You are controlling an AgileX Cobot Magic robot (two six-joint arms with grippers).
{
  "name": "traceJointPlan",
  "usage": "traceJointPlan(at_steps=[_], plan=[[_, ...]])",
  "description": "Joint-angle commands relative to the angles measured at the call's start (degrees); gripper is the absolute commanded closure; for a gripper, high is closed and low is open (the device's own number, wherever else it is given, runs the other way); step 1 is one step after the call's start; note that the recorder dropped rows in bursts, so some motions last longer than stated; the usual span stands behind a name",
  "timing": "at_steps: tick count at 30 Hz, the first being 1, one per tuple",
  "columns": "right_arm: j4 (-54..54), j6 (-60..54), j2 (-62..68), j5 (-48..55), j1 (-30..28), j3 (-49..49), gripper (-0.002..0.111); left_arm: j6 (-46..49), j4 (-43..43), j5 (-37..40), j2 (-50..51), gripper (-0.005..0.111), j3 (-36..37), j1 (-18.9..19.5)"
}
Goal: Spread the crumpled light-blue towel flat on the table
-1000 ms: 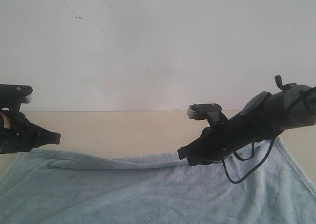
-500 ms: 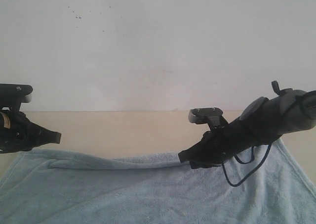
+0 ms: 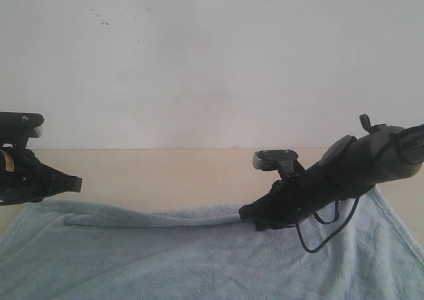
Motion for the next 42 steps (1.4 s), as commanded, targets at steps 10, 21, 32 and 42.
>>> traceJointPlan(at_steps=[10, 21, 32, 42], plan=[[-0.19, 3.48, 5.00, -0.18, -0.07, -9.94, 0.108, 0.14, -0.47, -0.50, -0.64, 0.103, 0.19, -0.28], [-0.70, 7.49, 8.72, 0.73, -2.00, -24.84, 0.108, 0.14, -0.51, -0.39, -0.64, 0.103, 0.19, -0.28], [-6.87, 8.63, 7.73, 17.71, -5.00, -23.02, 0.108, 0.37, -0.51, -1.39, -0.78, 0.103, 2.71, -1.34], [-6.65, 6.31, 0.53, 17.09, -5.00, -21.48, 0.108, 1.07, 0.01, -9.57, 0.01, 0.103, 6.00, -10.78]])
